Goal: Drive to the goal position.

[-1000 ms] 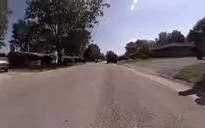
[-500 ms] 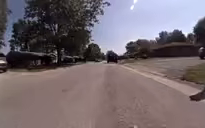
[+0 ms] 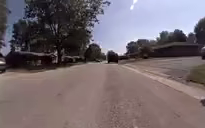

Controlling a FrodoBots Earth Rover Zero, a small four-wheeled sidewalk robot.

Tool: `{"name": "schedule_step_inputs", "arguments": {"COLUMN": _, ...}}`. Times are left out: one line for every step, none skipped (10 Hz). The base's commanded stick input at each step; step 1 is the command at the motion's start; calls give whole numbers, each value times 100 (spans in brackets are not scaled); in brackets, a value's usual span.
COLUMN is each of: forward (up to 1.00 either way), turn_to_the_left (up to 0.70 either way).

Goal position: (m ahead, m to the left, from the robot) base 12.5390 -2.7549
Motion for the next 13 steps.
{"name": "schedule_step_inputs", "arguments": {"forward": 50, "turn_to_the_left": 0}}
{"name": "schedule_step_inputs", "arguments": {"forward": 50, "turn_to_the_left": 0}}
{"name": "schedule_step_inputs", "arguments": {"forward": 50, "turn_to_the_left": 0}}
{"name": "schedule_step_inputs", "arguments": {"forward": 50, "turn_to_the_left": 0}}
{"name": "schedule_step_inputs", "arguments": {"forward": 50, "turn_to_the_left": 0}}
{"name": "schedule_step_inputs", "arguments": {"forward": 50, "turn_to_the_left": 0}}
{"name": "schedule_step_inputs", "arguments": {"forward": 50, "turn_to_the_left": -18}}
{"name": "schedule_step_inputs", "arguments": {"forward": 50, "turn_to_the_left": -46}}
{"name": "schedule_step_inputs", "arguments": {"forward": 50, "turn_to_the_left": -34}}
{"name": "schedule_step_inputs", "arguments": {"forward": 50, "turn_to_the_left": -22}}
{"name": "schedule_step_inputs", "arguments": {"forward": 50, "turn_to_the_left": -10}}
{"name": "schedule_step_inputs", "arguments": {"forward": 50, "turn_to_the_left": 0}}
{"name": "schedule_step_inputs", "arguments": {"forward": 50, "turn_to_the_left": 0}}
